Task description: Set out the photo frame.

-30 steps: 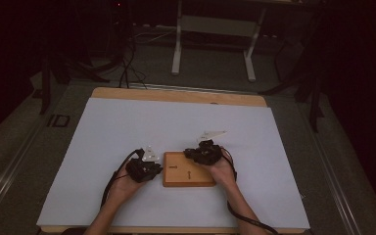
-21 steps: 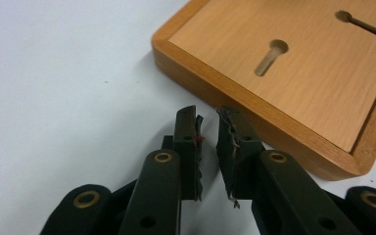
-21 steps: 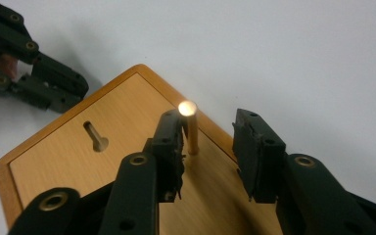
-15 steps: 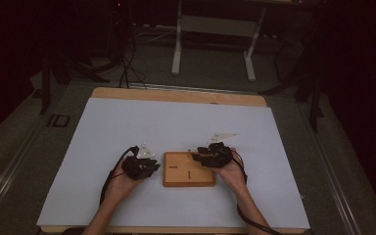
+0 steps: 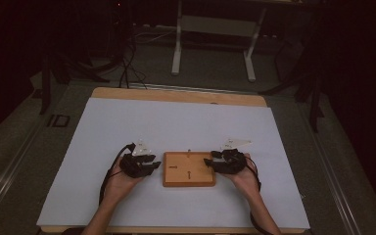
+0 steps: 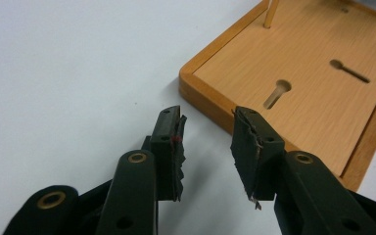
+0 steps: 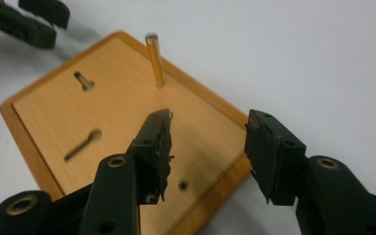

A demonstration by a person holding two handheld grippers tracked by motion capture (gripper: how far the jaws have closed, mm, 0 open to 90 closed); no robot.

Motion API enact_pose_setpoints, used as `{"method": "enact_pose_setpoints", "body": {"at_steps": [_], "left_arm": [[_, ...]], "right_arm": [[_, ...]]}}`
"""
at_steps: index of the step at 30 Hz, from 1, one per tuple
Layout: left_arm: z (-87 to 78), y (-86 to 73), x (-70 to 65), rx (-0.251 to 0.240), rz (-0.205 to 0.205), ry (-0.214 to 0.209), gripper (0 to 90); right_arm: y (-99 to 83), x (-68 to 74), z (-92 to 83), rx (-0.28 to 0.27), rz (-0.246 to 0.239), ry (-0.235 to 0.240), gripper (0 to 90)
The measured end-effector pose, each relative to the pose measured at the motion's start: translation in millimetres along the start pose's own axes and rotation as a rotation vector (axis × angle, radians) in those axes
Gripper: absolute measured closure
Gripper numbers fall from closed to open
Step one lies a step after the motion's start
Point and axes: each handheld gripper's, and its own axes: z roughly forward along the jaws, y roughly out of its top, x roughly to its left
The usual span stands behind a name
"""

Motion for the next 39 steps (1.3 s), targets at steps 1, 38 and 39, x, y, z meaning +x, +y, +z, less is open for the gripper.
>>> {"method": "enact_pose_setpoints", "body": {"at_steps": [1, 38, 39], "left_arm": [[-0.3, 1.1, -1.1, -0.001, 0.004, 0.000, 64.1], [66.0, 63.4, -24.5, -0.022, 0.073, -0.176, 72.8], [66.0, 63.4, -24.5, -0.022, 0.073, -0.176, 73.8]], "right_arm": [[-2.9, -0.1, -2.4, 0.006, -0.003, -0.005, 51.3], [-50.9, -5.6, -32.4, 0.002, 0.016, -0.049, 54.0], [-50.9, -5.6, -32.4, 0.002, 0.016, -0.049, 54.0]]}}
